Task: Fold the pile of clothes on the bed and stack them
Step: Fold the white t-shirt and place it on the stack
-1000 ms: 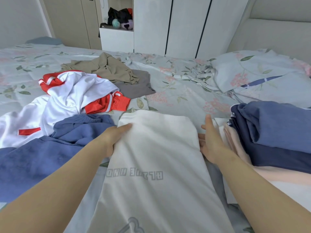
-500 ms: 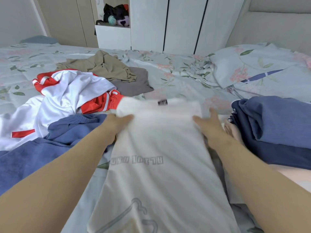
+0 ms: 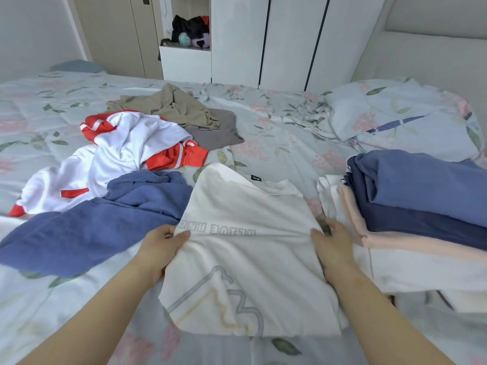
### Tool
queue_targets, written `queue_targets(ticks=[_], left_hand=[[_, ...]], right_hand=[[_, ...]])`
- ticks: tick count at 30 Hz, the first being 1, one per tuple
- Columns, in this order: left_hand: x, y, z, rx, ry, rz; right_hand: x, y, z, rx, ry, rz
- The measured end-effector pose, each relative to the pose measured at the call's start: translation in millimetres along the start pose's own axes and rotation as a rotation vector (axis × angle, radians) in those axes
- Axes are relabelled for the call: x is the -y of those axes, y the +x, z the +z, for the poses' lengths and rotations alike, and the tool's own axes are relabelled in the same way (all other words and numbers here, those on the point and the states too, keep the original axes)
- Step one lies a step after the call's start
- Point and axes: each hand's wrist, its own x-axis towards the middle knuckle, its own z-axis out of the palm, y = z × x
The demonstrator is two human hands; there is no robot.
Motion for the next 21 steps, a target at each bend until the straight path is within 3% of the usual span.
queue_targets(ticks=[4,7,10,14,16,19,21], left_hand=[[6.7,-37.9,-7.2,0.163,0.000,-0.084],[18.5,-67.4,-17.6,0.351,0.096,-0.023],[31.4,-82.3,-18.7,0.277,0.065,0.085],[30.8,-96.9,-17.6,0.083,-0.047,0.223],[34.2,-102.8,-22.2,0.143,0.021,0.250],[44.9,-108.7,-31.3,0.346,0.183,0.181],[45.5,-109.4,-32.4,0.324,0.175,0.169]], right_hand=[[-7.5,-33.8,-17.6,0.172,-0.049,0.116],[-19.5,-59.8,-37.8,0.287,0.013,0.189],[-22.9,-82.6,-45.8,0.318,0.024,0.111],[-20.5,-96.1,-51.2,0.088,0.208,-0.032],[-22.1,-102.0,-56.0,0.097,0.240,-0.056],[-31.4,-111.2,-61.1,0.265,0.191,0.038],[-37.9,-112.2,-63.6,0.281,0.095,0.047]])
